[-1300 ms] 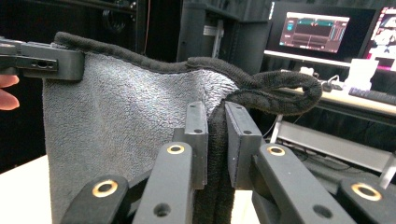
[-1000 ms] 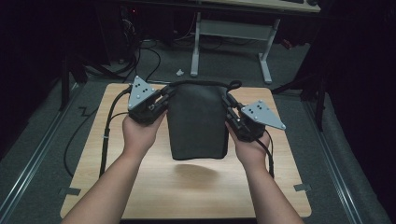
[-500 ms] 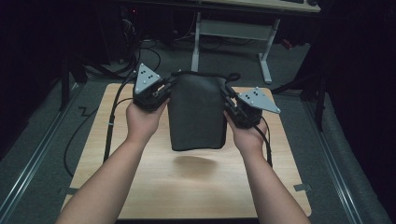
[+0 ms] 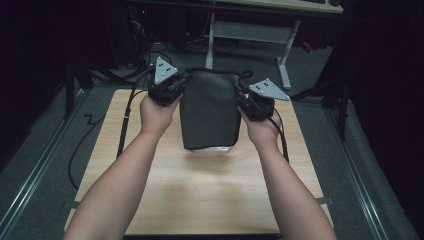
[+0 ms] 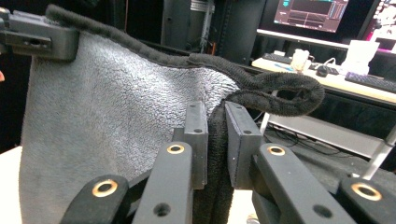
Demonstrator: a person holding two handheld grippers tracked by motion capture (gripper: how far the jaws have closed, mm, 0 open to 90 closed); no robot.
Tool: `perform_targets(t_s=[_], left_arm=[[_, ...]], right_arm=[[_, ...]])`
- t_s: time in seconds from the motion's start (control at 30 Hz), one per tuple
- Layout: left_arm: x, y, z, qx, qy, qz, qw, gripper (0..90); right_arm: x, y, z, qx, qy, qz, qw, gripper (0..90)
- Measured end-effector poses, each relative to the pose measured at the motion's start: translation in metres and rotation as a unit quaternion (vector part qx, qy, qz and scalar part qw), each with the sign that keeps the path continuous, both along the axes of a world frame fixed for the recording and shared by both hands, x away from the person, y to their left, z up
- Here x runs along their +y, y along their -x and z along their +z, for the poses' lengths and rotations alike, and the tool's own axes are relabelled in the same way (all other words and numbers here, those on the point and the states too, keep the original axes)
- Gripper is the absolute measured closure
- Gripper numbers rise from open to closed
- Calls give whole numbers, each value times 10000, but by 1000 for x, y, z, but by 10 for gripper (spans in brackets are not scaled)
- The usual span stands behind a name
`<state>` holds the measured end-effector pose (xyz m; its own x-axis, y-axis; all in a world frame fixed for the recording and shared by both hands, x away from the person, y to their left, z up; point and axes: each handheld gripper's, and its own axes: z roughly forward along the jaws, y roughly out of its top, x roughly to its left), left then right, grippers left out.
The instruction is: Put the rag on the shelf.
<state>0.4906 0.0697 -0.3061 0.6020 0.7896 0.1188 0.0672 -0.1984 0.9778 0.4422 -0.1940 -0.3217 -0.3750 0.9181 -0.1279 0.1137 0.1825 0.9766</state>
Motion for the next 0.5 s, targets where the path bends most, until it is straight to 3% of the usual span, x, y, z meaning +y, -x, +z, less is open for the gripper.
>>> perform_targets(t_s=[0.23, 0.33, 0.43, 0.5], left_arm=[[-6, -18, -8, 171, 16, -39, 9998, 838], [-10, -23, -9, 189, -104, -26, 9998, 838], [-12, -26, -8, 195, -114, -33, 9997, 837], [-13, -30, -13, 278, -248, -18, 9993, 835]], right_arm=[[-5, -20, -5, 145, 220, -89, 9996, 810], [-6, -28, -5, 190, 496, -96, 9985, 810], [-8, -33, -2, 134, 572, -131, 9982, 809], [-8, -36, -4, 162, 596, -132, 9980, 809]])
